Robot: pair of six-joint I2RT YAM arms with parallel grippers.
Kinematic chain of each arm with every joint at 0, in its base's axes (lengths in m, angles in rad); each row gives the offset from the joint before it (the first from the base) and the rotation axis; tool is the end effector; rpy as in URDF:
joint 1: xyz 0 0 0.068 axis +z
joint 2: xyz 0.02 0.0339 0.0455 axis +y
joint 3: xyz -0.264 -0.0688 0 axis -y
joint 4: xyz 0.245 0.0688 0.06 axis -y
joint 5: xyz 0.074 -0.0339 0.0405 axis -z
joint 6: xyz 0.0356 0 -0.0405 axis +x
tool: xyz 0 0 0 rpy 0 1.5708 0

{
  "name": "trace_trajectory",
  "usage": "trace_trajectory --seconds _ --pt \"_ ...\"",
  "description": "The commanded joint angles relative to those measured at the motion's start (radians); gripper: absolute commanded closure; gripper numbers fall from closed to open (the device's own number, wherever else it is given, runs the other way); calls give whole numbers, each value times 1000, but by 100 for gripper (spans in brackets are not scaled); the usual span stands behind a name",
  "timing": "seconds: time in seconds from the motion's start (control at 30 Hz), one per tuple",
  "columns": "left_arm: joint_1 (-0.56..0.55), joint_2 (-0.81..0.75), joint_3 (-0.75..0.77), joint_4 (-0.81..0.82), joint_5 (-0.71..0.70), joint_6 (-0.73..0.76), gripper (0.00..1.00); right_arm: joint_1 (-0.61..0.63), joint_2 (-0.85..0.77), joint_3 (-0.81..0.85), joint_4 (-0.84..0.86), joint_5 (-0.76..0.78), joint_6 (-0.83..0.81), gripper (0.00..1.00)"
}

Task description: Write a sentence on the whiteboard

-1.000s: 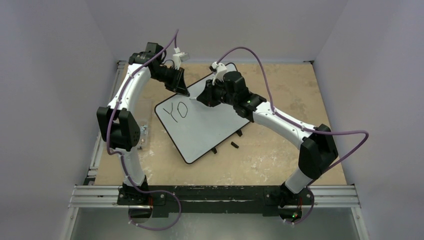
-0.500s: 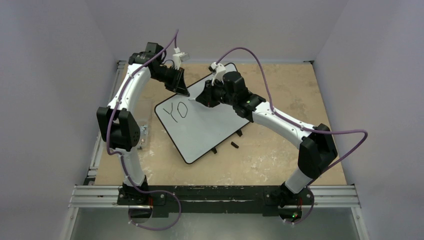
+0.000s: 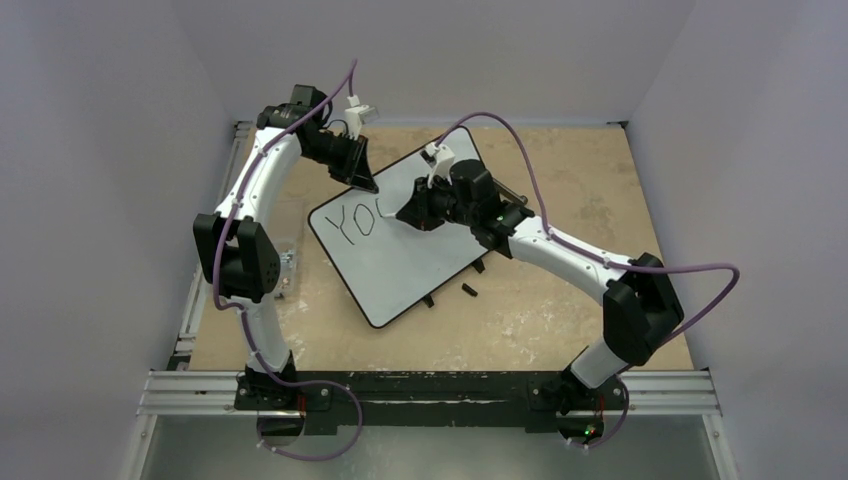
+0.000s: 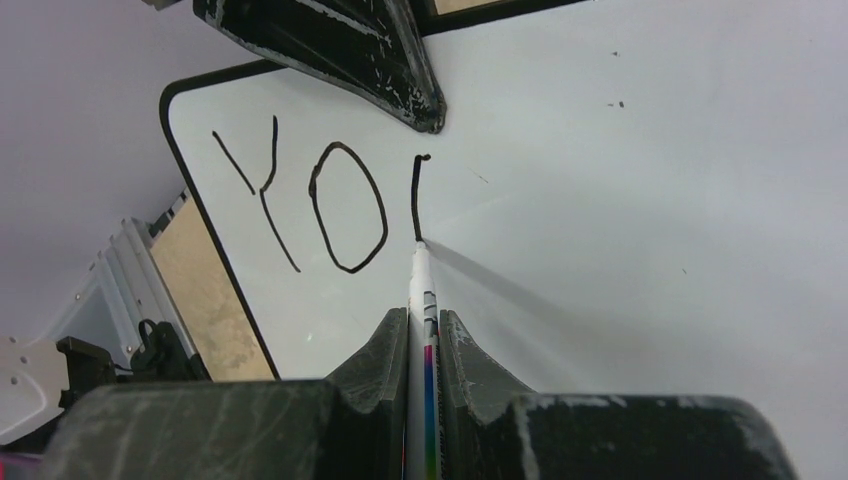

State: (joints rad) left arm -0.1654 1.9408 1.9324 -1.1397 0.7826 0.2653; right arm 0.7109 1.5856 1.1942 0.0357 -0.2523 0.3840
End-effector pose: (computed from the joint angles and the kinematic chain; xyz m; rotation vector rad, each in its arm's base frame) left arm 0.3921 -0.0909 0.3271 0.7534 2.4046 -1.0074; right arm 0.2783 0.2514 0.3017 -0.5076 1.9762 0.9556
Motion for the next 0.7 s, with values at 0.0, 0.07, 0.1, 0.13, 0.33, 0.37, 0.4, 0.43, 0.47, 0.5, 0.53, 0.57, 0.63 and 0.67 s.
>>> trace_trajectory --seconds 0.0,0.07,0.1,0.13,0.33,0.37,0.4,0.43,0.47,0.5,0.53,0.57,0.63,0.67 --pt "-3 -44 4 18 -145 55 100 -2 -23 -24 -51 71 -20 100" --pt "-3 -43 4 16 -144 55 100 -2 -29 -18 -69 90 -26 100" --pt "-3 -43 4 18 -144 55 100 -4 -30 -12 -75 98 -28 100" --pt "-3 -45 4 16 -144 55 100 -6 -30 -1 -80 106 -29 100" --pt "-3 -47 3 18 -144 55 100 -22 -16 64 -105 141 -38 100" --pt "-3 -47 3 17 -144 55 100 -24 -10 78 -108 144 -40 100" --pt "-3 -46 4 18 -144 55 100 -26 -4 94 -112 145 -41 100" --pt "-3 -47 4 16 -144 55 100 -26 2 107 -114 145 -42 100" --pt "-3 -46 4 17 -144 55 100 -26 8 120 -114 145 -42 100" --pt "-3 -47 4 18 -144 55 100 -27 16 131 -115 146 -44 100" --pt "-3 -46 4 18 -144 56 100 -28 21 144 -115 149 -46 100" --pt "-3 -46 4 17 -144 56 100 -29 28 158 -117 150 -46 100" --pt "-3 -47 4 18 -144 56 100 -28 41 183 -121 153 -49 100" --pt "-3 -47 4 17 -144 57 100 -28 48 193 -123 153 -49 100"
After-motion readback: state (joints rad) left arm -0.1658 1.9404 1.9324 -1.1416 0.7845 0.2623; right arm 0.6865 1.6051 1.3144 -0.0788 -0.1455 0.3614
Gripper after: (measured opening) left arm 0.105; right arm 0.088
